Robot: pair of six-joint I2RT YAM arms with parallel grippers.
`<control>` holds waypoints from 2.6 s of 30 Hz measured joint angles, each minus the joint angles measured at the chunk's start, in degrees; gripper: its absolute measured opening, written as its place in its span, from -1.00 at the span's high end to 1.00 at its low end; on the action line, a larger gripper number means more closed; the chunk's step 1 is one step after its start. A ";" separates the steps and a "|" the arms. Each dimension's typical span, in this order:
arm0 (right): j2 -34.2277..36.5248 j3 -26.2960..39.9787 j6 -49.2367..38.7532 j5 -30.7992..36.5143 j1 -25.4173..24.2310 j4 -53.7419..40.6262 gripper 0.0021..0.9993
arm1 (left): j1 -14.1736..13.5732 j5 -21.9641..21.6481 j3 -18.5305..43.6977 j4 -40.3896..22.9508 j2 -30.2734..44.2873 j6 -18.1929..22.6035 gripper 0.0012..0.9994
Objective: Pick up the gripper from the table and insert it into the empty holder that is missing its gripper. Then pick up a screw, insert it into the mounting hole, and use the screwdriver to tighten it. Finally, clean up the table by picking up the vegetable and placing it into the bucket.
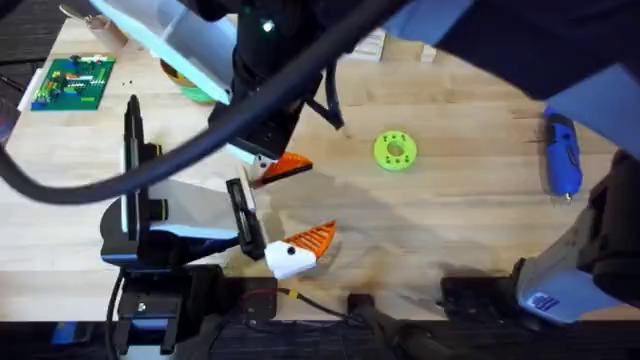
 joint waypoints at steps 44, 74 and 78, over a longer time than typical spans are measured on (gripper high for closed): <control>3.59 0.85 0.00 -1.19 0.36 -3.05 0.99 | -0.13 0.88 -0.02 -1.25 0.01 -0.34 -0.98; 3.59 0.92 0.00 -0.94 1.02 -3.41 0.99 | -0.11 0.37 -0.02 -1.29 0.01 -0.56 -0.99; 3.59 0.92 0.02 -0.47 1.06 -3.42 0.99 | -0.11 0.37 -0.02 -1.25 0.01 -0.54 -0.99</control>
